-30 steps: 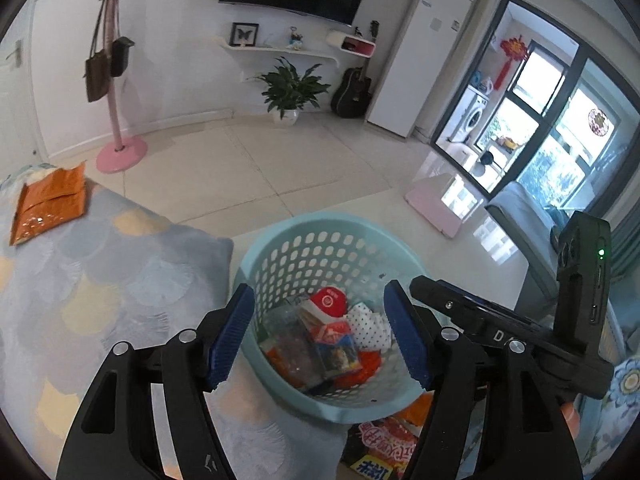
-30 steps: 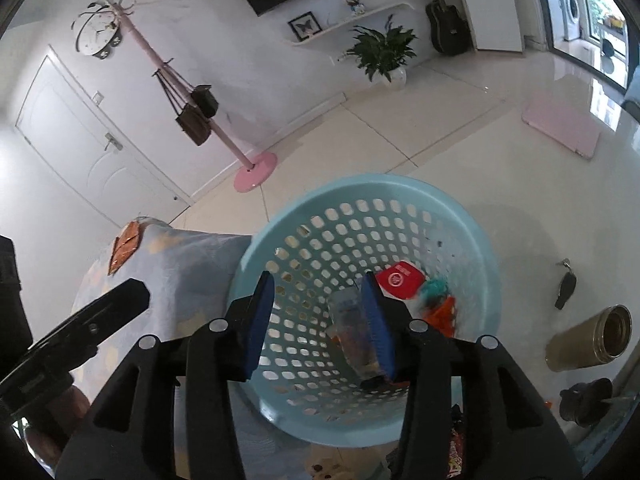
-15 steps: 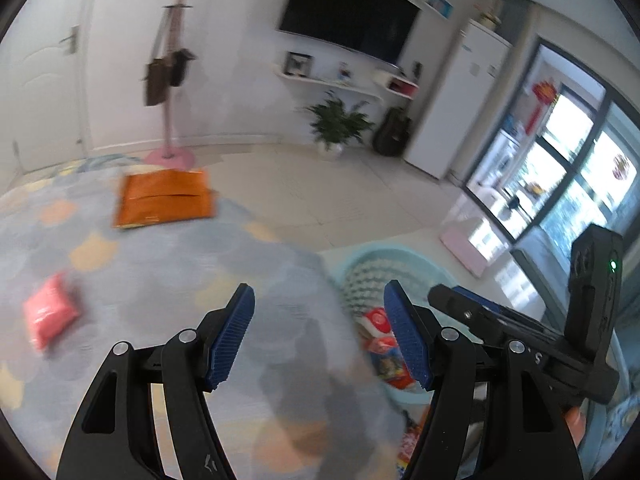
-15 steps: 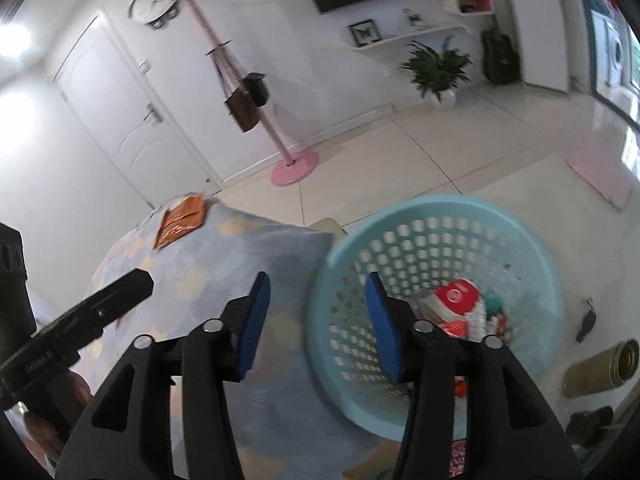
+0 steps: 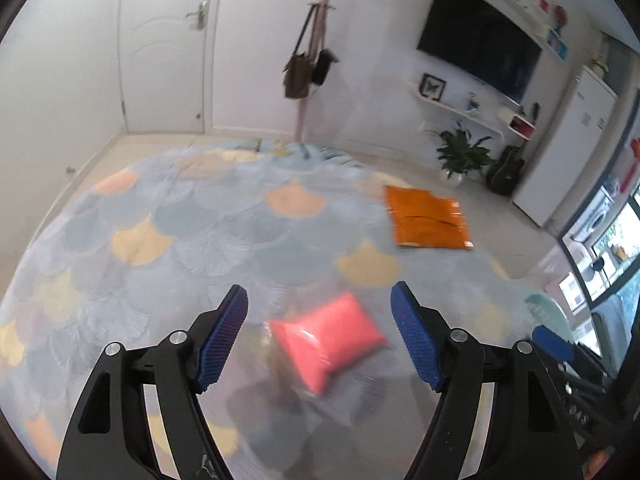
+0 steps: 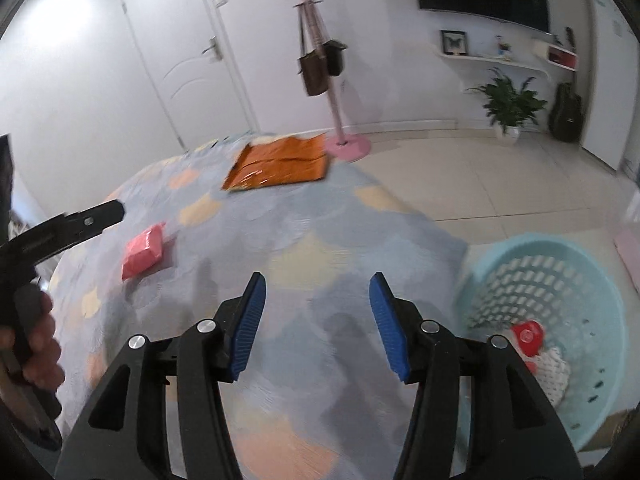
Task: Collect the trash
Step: 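Grasp the pink packet with the left tool while the right tool grasps the orange foil bag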
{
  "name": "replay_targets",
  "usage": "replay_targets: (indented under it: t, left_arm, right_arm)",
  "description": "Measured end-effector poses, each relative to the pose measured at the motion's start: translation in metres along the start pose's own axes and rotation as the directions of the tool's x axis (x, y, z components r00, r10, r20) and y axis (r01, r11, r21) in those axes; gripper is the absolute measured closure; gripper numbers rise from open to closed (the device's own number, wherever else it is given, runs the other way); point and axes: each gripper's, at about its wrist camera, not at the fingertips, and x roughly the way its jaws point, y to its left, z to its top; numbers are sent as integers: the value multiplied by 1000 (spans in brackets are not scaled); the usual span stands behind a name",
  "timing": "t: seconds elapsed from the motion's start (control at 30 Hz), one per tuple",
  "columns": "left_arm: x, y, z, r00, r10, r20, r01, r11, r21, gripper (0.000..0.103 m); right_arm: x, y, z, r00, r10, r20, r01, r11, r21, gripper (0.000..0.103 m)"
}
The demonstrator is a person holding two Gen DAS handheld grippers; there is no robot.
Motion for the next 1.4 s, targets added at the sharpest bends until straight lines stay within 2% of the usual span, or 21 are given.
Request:
replay_targets:
  t: [0.1,0.2,0.27,0.43,0.57,0.7,0.77,0.87,0.9,0.93,0.97,1.03,1.1,1.17,1.2,1.27,1.4]
  left_arm:
    - [17,14,2,998,-67,-19,66,996,-64,31]
    - [30,23,-1,990,-134,-38,128,983,-132,31]
    - [30,16,-4,992,-120,-36,115,988,-99,30]
    - [20,-7,-23,985,-132,-109,131,991,-11,30]
    - [11,-21,-41,986,-83,-143,92,994,56,29]
    - [16,-32,-40,989,21,-148,-3,993,118,29]
    - [23,-35,-38,985,99,-139,-77,985,151,29]
    - [26,-38,-38,984,135,-112,-110,973,204,36]
    - [26,-38,-38,983,156,-99,-131,966,223,43]
    - [26,-39,-37,983,163,-89,-138,963,232,55]
    - [24,-38,-38,986,145,-77,-122,962,244,65]
    - [21,-34,-36,991,116,-60,-99,967,233,66]
    - [15,-24,-38,998,62,-33,-55,982,181,66]
    - [1,-13,-38,999,14,30,-17,992,129,66]
    - [-4,-12,-39,999,3,53,-9,993,116,66]
    - [-14,-4,-41,995,0,99,-8,997,81,66]
    - [-17,2,-40,994,8,111,-13,999,45,66]
  right_arm:
    - [12,11,-1,1000,-11,-28,10,999,-49,52]
    - [15,15,-2,999,22,-39,-24,998,-58,52]
    - [16,14,-4,998,46,-53,-50,997,-61,52]
    - [16,16,-4,995,79,-56,-84,993,-79,52]
    - [17,14,-3,995,76,-63,-80,995,-67,48]
    - [21,-1,-1,991,105,-81,-104,994,10,47]
    - [20,-7,1,988,130,-85,-128,991,34,47]
    - [22,-5,6,988,118,-97,-115,993,33,47]
    - [25,-3,10,989,105,-103,-103,994,26,47]
    - [29,-3,15,990,98,-106,-95,995,28,47]
    - [32,-3,22,990,91,-105,-87,995,37,47]
    - [38,-1,37,994,64,-88,-60,997,49,47]
    - [41,3,54,998,22,-53,-21,999,27,46]
    - [48,3,69,1000,5,-27,-5,1000,30,33]
    - [55,1,78,1000,-7,-16,8,999,42,32]
    - [71,0,93,999,-23,-23,24,999,45,32]
    - [109,2,113,998,-19,-59,21,999,48,32]
